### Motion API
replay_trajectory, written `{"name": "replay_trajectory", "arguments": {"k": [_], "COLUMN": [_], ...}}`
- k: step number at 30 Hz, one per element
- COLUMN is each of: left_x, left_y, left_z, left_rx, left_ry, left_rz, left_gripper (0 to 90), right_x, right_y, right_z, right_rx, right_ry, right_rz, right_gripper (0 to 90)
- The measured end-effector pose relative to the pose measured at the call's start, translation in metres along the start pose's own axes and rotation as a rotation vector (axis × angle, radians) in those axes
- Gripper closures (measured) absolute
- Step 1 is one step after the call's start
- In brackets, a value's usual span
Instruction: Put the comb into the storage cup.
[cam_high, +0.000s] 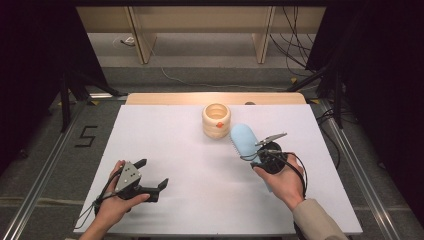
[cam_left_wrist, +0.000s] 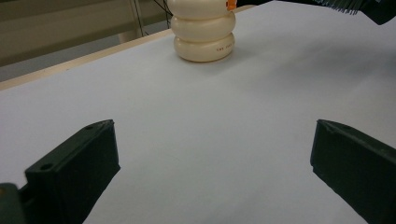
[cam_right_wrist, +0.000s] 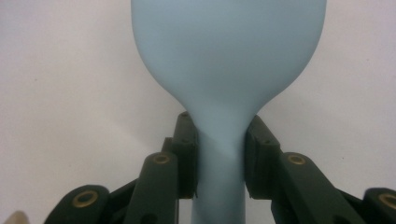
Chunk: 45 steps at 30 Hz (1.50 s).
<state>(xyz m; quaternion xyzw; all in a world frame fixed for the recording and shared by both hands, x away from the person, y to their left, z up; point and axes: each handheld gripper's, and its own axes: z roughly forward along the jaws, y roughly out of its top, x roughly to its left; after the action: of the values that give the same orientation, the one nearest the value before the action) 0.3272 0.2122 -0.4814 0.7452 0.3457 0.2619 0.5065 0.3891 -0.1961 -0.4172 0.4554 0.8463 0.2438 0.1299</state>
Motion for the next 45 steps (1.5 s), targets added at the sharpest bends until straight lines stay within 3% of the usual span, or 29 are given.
{"name": "replay_trajectory", "arguments": {"k": [45], "left_x": [-0.001], "left_y": [0.0], "left_z": [0.001], "left_rx": [-0.003], "left_ry": [-0.005], "left_rz": [-0.004], "left_gripper": [0.9], "right_x": [0.03], "right_y": [0.02], "right_z": [0.003], "right_rx": [-0.158], "right_ry": [0.03], "right_rz": [-0.044], "right_gripper": [70.4]}}
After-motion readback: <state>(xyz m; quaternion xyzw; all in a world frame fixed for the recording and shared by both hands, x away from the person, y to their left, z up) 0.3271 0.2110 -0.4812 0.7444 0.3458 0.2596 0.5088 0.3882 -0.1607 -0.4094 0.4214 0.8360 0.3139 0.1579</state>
